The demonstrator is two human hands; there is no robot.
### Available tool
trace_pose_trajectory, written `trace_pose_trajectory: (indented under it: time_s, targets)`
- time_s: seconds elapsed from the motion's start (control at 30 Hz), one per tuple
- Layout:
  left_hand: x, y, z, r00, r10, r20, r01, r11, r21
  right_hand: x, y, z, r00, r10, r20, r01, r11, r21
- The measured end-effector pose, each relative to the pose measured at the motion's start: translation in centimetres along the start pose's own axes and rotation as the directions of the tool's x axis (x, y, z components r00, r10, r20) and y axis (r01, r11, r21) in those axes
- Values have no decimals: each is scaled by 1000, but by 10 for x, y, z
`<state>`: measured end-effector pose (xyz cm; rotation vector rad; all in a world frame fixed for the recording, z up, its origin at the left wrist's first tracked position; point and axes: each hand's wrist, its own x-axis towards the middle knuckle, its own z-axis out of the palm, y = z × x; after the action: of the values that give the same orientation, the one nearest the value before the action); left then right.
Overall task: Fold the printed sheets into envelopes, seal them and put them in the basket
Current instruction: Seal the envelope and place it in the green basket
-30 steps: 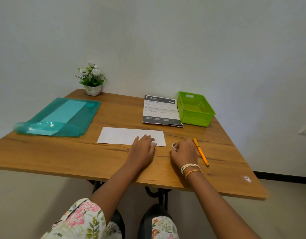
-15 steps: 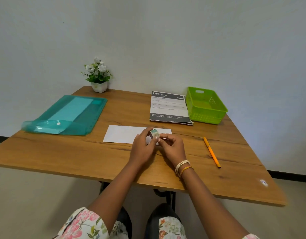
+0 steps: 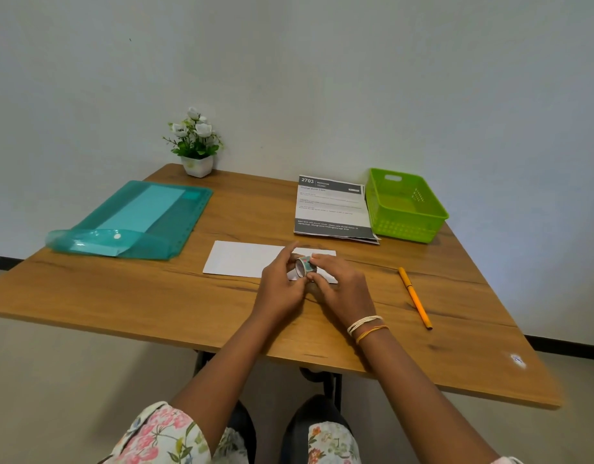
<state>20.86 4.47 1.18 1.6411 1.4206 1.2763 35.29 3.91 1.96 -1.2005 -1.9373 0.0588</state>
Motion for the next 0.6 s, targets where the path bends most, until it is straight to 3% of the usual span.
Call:
trace_pose_trajectory:
  time_s: [0.2,0.3,0.37,0.43,0.5,0.6]
  targets:
    - [-1,3,0,1000,-6,25,6,1000,-5,2,0,-11,992,-123,18,123,991,-47]
    - [-1,0,0,999,9,37,-11,999,34,6,0,-12,994,-104,41,106,993,-49]
    - [-2,-2,1,998,40,40,-43,996,76,11,2,-11,1000,-15,9,14,999,33]
    - [-2,-2,2,998,51,44,-55,994,95,15,1,-11,983,184,0,-181,968,173]
    - [-2,-2,2,996,66,53,-72,991,110,17,0,-12,927,373,36,-364,874,321]
    - [-1,-4,4,993,93,75,-103,984,143,15,2,-12,849,526,41,-475,728,494]
